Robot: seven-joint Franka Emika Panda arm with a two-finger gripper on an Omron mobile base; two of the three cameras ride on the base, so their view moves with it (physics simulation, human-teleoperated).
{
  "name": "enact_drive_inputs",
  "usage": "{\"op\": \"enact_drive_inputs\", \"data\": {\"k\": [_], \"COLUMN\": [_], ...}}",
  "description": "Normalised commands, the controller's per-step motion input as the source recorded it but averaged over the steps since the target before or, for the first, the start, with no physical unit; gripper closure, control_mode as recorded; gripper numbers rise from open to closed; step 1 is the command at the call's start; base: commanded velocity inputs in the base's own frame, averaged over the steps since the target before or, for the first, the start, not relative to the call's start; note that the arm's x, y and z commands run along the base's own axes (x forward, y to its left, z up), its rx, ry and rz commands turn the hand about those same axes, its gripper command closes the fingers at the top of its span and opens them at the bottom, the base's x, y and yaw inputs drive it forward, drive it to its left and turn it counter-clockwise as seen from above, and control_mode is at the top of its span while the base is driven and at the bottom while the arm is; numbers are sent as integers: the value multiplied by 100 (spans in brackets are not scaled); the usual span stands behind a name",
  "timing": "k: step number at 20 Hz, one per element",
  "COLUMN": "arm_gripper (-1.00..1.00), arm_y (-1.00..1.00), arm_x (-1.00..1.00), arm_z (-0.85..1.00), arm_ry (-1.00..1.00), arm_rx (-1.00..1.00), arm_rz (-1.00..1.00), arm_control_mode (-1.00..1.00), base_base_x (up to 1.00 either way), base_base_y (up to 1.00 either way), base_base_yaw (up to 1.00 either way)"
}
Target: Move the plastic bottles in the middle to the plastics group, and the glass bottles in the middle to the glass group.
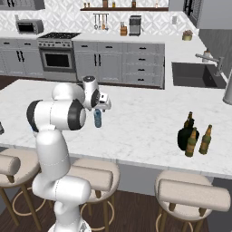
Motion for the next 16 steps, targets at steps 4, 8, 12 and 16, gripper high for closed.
{"op": "enact_drive_inputs", "data": {"k": [4,8,12,16], "arm_gripper": [-100,-100,-100,-100], "arm_y": [0,0,0,0], "arm_x": [0,4,13,2], "arm_z": [-9,-5,-1,0], "arm_ry": [-2,-3,-2,0], "arm_rx": [0,0,0,0], "arm_rz": [0,0,0,0], "arm_control_mode": [-100,-100,-100,-100], "base_base_x": [0,0,0,0], "base_base_y": [0,0,0,0], "base_base_yaw": [0,0,0,0]}}
